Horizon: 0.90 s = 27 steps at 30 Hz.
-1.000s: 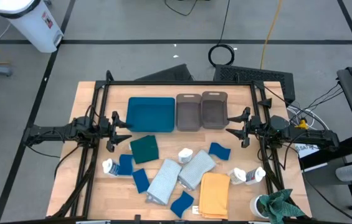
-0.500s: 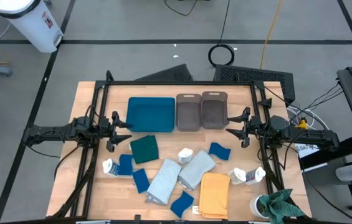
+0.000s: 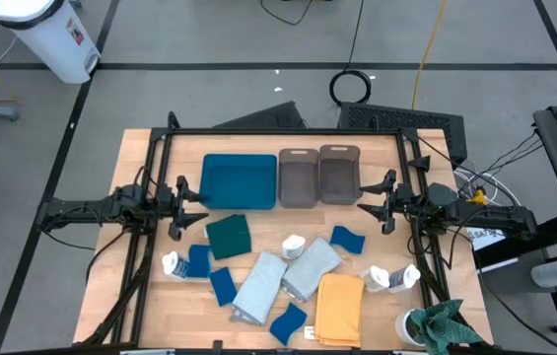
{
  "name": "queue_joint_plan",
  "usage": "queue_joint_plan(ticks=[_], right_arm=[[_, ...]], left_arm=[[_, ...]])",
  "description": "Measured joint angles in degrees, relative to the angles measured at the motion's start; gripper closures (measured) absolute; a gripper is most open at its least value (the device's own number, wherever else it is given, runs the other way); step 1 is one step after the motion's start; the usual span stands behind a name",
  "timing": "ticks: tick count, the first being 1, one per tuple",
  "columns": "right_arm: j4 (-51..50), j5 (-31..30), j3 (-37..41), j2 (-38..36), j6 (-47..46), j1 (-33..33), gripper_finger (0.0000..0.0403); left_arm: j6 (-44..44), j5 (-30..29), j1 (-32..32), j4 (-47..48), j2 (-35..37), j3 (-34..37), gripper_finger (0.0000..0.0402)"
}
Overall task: Pick & Place Kitchen Items
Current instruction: Put the white plastic restorer bottle into the right black bin
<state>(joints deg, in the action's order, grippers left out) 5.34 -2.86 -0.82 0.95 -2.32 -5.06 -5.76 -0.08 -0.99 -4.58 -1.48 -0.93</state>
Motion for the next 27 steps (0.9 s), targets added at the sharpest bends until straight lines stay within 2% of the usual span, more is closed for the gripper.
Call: queue_joint_plan(ticks=[10,18,22,27], right_arm=[[0.0,0.0,0.0,0.0,0.0,0.0,0.0193],[0.0,0.0,0.0,0.0,0.0,0.0,0.0193],[0.0,0.0,0.0,0.0,0.0,0.0,0.0193],[0.0,0.0,0.0,0.0,0.0,0.0,0.0193]], left_arm=[[2.3,-1.5,0.0,-2.9,0.0,0.0,0.0165],[-11.2,-1.5,0.0,-4.1,0.0,0.0,0.0165],[-14.3,-3.1,-0.2,-4.4,0.0,-0.2,0.0164],[-24.4,-6.1,-0.2,5.7,-2.8,-7.4,0.0162]])
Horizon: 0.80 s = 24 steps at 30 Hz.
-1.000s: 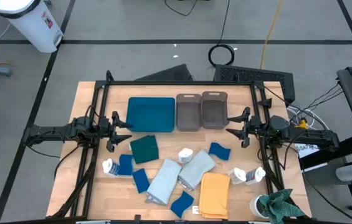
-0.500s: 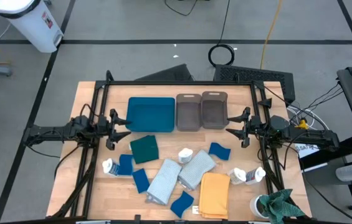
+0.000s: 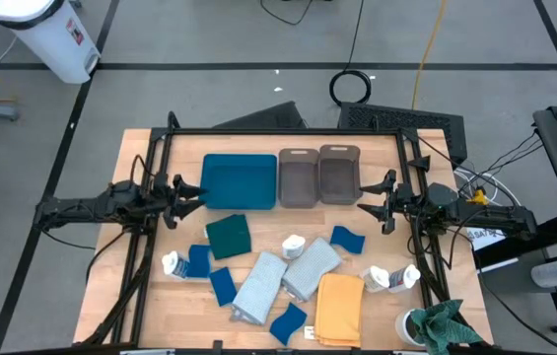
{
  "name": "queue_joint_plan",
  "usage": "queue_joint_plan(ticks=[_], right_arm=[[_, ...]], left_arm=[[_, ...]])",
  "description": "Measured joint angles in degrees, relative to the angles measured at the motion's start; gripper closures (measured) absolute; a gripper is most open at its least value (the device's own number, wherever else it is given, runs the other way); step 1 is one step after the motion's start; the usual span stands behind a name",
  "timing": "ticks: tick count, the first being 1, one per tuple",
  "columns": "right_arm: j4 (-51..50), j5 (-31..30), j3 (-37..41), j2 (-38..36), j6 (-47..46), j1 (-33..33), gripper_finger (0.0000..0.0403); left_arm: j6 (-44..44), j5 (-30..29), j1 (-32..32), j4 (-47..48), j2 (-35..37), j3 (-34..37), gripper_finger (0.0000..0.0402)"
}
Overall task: Pick & Place Kitchen Items
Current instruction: Put the white plastic restorer bottle into the right black bin
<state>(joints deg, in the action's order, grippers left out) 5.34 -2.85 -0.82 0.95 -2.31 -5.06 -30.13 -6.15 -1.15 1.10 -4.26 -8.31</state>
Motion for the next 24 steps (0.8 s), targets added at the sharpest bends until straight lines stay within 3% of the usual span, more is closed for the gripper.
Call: queue_joint_plan(ticks=[3,8,12,15,20,24], right_arm=[[0.0,0.0,0.0,0.0,0.0,0.0,0.0193],[0.0,0.0,0.0,0.0,0.0,0.0,0.0193],[0.0,0.0,0.0,0.0,0.0,0.0,0.0193],[0.0,0.0,0.0,0.0,0.0,0.0,0.0193],[0.0,0.0,0.0,0.0,0.0,0.0,0.0193],[0.0,0.0,0.0,0.0,0.0,0.0,0.0193]], left_arm=[[-3.3,1.3,0.1,9.8,-5.0,-8.9,0.0146],[-6.4,9.5,1.4,26.6,-18.5,-24.8,0.0117],[-8.2,16.2,3.6,44.8,-30.8,-37.8,0.0119],[-12.6,17.3,5.7,59.1,-38.7,-45.9,0.0128],[-25.5,17.6,9.9,72.7,-47.9,-52.8,0.0144],[-35.6,20.6,14.1,74.5,-51.5,-53.4,0.0155]])
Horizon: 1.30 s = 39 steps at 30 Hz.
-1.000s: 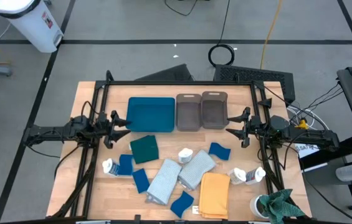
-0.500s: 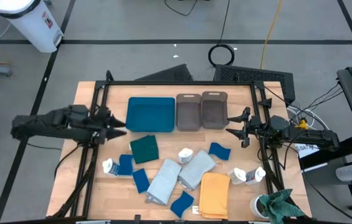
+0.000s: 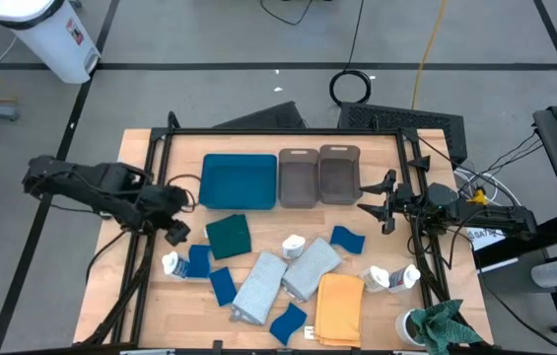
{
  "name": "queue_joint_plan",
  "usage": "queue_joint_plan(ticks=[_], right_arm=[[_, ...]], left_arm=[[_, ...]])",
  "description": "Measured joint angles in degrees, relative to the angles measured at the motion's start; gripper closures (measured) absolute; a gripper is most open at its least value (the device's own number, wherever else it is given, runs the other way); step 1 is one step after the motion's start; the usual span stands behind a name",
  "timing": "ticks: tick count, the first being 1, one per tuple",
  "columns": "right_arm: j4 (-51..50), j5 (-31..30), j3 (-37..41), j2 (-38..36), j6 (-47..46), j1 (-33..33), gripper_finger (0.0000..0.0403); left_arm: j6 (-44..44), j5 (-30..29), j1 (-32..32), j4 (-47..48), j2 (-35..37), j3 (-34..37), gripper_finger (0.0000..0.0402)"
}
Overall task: Pick & Place Kitchen Items
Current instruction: Put the white plastic restorer bottle into the right black bin
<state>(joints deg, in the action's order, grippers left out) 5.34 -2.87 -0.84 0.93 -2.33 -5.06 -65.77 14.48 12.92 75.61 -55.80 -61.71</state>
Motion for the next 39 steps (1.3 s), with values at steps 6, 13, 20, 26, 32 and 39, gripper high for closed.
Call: queue_joint_plan(ticks=[6,13,20,26,32,39], right_arm=[[0.0,0.0,0.0,0.0,0.0,0.0,0.0193],[0.0,0.0,0.0,0.0,0.0,0.0,0.0193],[0.0,0.0,0.0,0.0,0.0,0.0,0.0193],[0.0,0.0,0.0,0.0,0.0,0.0,0.0193],[0.0,0.0,0.0,0.0,0.0,0.0,0.0193],[0.0,0.0,0.0,0.0,0.0,0.0,0.0193]], left_arm=[[-13.8,2.6,6.7,-0.3,-2.0,0.0,0.0166],[-30.1,0.0,14.3,-1.4,-2.4,0.0,0.0165],[-36.6,-4.3,20.0,-2.1,-4.5,0.1,0.0165],[-38.6,-5.5,22.6,-2.1,-8.8,0.1,0.0165],[-38.7,-8.4,24.1,-2.0,-13.5,0.1,0.0165],[-39.9,-9.9,26.0,-2.2,-18.1,0.1,0.0165]])
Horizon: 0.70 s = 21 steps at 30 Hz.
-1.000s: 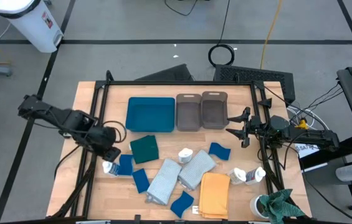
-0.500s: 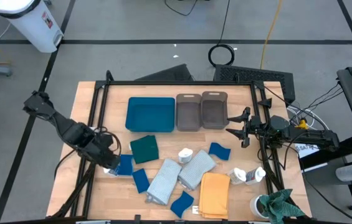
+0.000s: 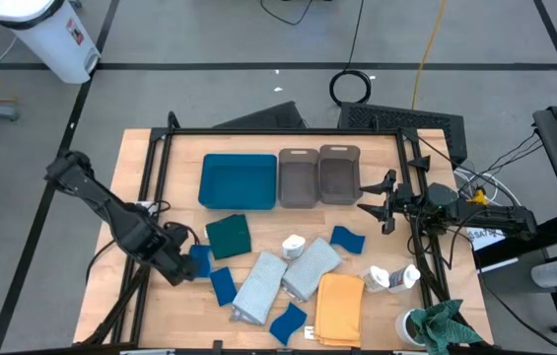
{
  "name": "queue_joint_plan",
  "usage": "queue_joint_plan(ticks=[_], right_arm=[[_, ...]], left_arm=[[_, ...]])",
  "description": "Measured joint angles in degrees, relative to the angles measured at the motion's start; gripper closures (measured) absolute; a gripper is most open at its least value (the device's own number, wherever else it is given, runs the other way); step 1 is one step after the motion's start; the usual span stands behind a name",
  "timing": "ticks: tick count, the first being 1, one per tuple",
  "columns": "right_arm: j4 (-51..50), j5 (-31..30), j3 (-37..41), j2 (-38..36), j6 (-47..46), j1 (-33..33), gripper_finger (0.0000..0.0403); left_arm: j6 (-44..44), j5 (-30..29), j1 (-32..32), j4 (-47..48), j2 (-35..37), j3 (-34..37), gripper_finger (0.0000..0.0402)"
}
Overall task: Pick & Place Kitchen Items
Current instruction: Put the white plastic restorer bottle into the right black bin
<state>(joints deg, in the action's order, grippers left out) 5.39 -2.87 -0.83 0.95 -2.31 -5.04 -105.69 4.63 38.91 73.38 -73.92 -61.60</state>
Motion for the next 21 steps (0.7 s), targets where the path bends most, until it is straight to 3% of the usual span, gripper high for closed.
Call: queue_joint_plan(ticks=[6,12,16,21], right_arm=[[0.0,0.0,0.0,0.0,0.0,0.0,0.0193],[0.0,0.0,0.0,0.0,0.0,0.0,0.0193],[0.0,0.0,0.0,0.0,0.0,0.0,0.0193],[0.0,0.0,0.0,0.0,0.0,0.0,0.0193]], left_arm=[[-0.1,0.0,1.3,0.1,-2.1,0.0,0.0185],[-0.3,-0.8,1.4,0.4,-2.2,0.0,0.0273],[0.1,-2.5,1.4,4.4,-2.2,-2.2,0.0272],[2.9,-9.0,1.3,11.8,-2.1,-10.7,0.0272]])
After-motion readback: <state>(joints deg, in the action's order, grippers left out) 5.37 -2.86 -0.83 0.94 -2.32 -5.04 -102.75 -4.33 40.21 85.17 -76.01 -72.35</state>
